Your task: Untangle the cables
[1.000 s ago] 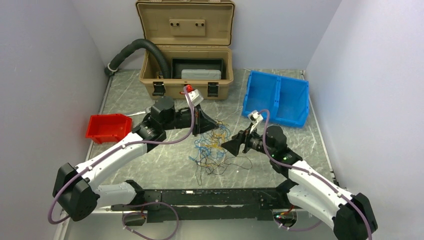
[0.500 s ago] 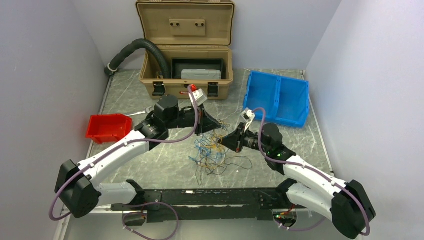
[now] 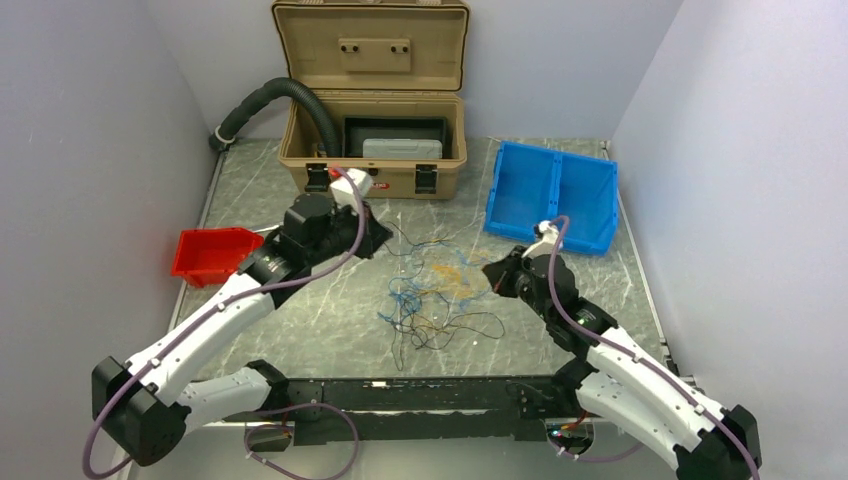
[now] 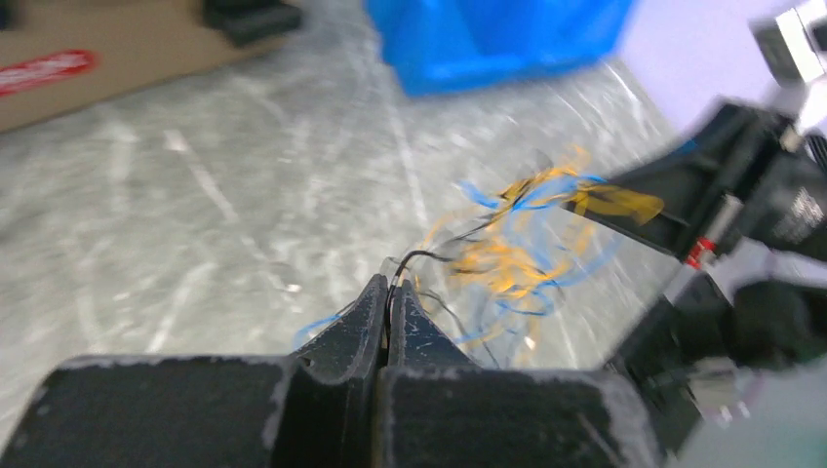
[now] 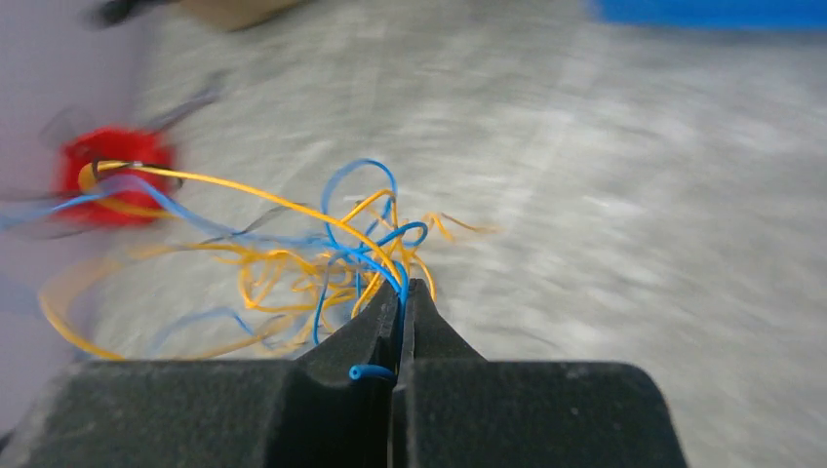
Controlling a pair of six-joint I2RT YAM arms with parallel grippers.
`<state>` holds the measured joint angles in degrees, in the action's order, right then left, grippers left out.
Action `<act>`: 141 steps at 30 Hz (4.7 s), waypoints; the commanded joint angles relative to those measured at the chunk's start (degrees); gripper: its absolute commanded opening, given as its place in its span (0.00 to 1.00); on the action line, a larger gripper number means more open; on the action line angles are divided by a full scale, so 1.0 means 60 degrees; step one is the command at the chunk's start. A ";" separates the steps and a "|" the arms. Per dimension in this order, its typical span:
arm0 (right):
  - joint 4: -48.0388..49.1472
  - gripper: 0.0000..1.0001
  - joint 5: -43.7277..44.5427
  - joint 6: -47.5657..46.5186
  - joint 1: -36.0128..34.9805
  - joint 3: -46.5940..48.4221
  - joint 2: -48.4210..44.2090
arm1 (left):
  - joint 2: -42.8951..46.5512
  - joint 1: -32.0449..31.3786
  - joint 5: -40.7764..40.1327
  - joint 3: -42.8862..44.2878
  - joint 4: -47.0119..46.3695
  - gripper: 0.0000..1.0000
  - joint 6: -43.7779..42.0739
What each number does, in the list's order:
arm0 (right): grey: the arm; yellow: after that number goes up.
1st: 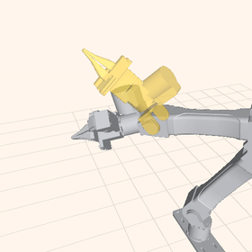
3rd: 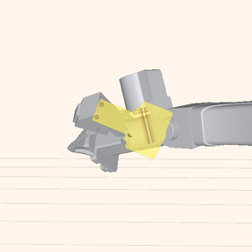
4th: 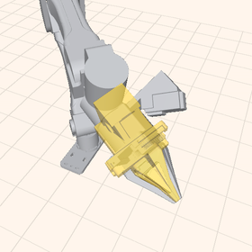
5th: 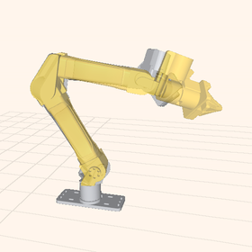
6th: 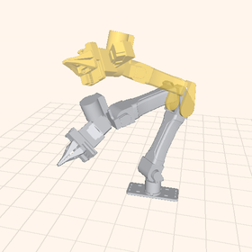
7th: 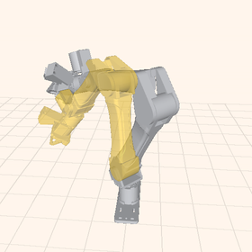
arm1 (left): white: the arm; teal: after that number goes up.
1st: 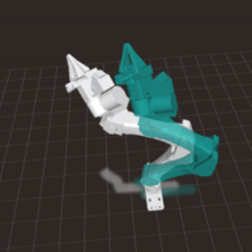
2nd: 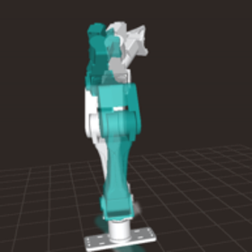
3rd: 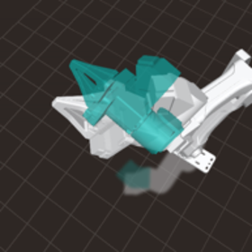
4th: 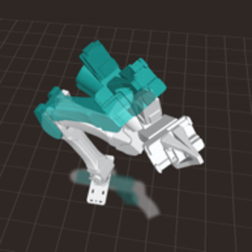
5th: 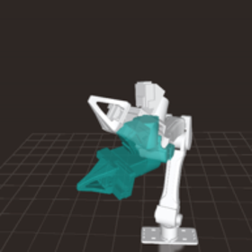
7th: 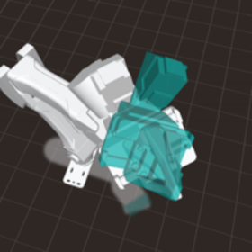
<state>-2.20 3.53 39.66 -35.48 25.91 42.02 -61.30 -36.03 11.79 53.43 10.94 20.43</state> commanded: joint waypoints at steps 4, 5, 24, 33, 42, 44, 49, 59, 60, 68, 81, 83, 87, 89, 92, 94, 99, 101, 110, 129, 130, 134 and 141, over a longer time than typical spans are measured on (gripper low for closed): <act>-0.4374 0.00 0.4662 0.1757 0.0456 0.0013 -0.0997 | 0.0255 0.0697 -0.1937 -0.0104 0.0234 0.00 0.0219; -0.4379 0.00 0.4688 0.1742 0.0453 0.0028 -0.1142 | 0.0255 0.0689 -0.1936 -0.0173 0.0215 0.00 0.0227; 0.0243 0.85 -0.2641 -0.1964 0.0458 -0.0088 -0.0661 | -0.0826 0.0688 0.3077 -0.0702 -0.2503 0.00 0.0185; -0.0379 0.86 -0.1393 -0.1905 0.0439 0.0479 0.0661 | -0.1154 0.0682 0.2649 -0.0579 -0.2072 0.00 0.0082; -0.1706 0.83 0.1140 -0.1007 0.0450 0.0800 0.1289 | -0.1297 0.0688 0.1012 -0.0292 -0.0657 0.12 0.0094; -0.1812 0.82 0.1424 -0.0830 0.0459 0.0747 0.1256 | -0.1364 0.0684 0.1068 -0.0284 -0.0603 0.25 0.0041; -0.1979 0.81 0.1616 -0.0678 0.0491 0.0727 0.1241 | -0.1496 0.0638 0.1375 -0.0406 -0.0888 0.71 0.0096; -0.2047 0.80 0.1595 -0.0539 0.0489 0.0732 0.1079 | -0.2241 -0.0211 0.0877 0.0074 -0.0697 1.00 -0.0121; -0.2063 0.80 0.1602 -0.0523 0.0494 0.0735 0.1075 | -0.2417 -0.0300 0.0884 0.0183 -0.0714 0.99 -0.0136; -0.3023 0.77 0.2449 0.0254 0.0652 0.0921 0.1508 | -0.4363 -0.0939 0.0875 0.1106 -0.0609 0.99 -0.0152; -0.1259 0.64 0.0204 0.0010 0.1413 0.0384 0.3280 | -0.7329 -0.1451 0.0744 0.3225 0.0435 0.88 -0.0431; -0.0871 0.62 0.0171 -0.0035 0.1421 0.0390 0.3714 | -0.7562 -0.1451 0.0506 0.3341 0.0512 0.87 -0.0317; -0.0106 0.60 -0.0179 -0.0221 0.1402 0.0535 0.4694 | -0.7831 -0.1455 0.0208 0.3241 0.0188 0.82 -0.0066; 0.0204 0.59 -0.0429 -0.0254 0.1406 0.0647 0.5161 | -0.8034 -0.1453 0.0194 0.3299 0.0145 0.77 -0.0029; 0.0307 0.49 -0.0529 -0.0256 0.1411 0.0774 0.5674 | -0.8310 -0.1494 0.0102 0.3268 -0.0028 0.67 -0.0030; 0.0293 0.32 -0.0526 -0.0220 0.1402 0.0805 0.5747 | -0.8321 -0.1499 0.0153 0.2976 -0.0441 0.51 -0.0024; -0.0514 0.04 0.0199 -0.0129 0.1426 0.0765 0.4999 | -0.8019 -0.1303 -0.0122 0.2019 -0.1198 0.00 0.0411; -0.0942 0.01 0.0600 -0.0060 0.1490 0.0734 0.4479 | -0.7654 -0.1090 -0.0423 0.1706 -0.1208 0.00 0.0448; -0.2774 0.00 0.1714 0.0139 0.2921 0.0544 0.1572 | -0.5563 0.0555 -0.0709 0.0396 -0.0967 0.00 0.0296; -0.3143 0.18 0.0485 -0.1445 0.3194 0.2708 0.1563 | -0.3999 0.2075 -0.3076 0.2100 0.1382 0.00 -0.0055; -0.3107 0.38 0.0117 -0.1546 0.3196 0.2747 0.1690 | -0.3873 0.2161 -0.3049 0.2062 0.1386 0.00 -0.0014; -0.3101 0.76 -0.0520 -0.1598 0.3190 0.2683 0.2010 | -0.3516 0.2198 -0.2141 0.1635 0.0953 0.00 0.0132; -0.3347 0.79 -0.1809 -0.1781 0.2099 0.2390 0.2265 | -0.4025 0.2190 -0.1034 0.1304 0.0711 0.01 0.0255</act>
<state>-20.71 -3.62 30.15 -17.23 39.77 54.46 -84.40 -22.65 0.32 62.57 16.84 21.54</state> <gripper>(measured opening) 0.768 0.023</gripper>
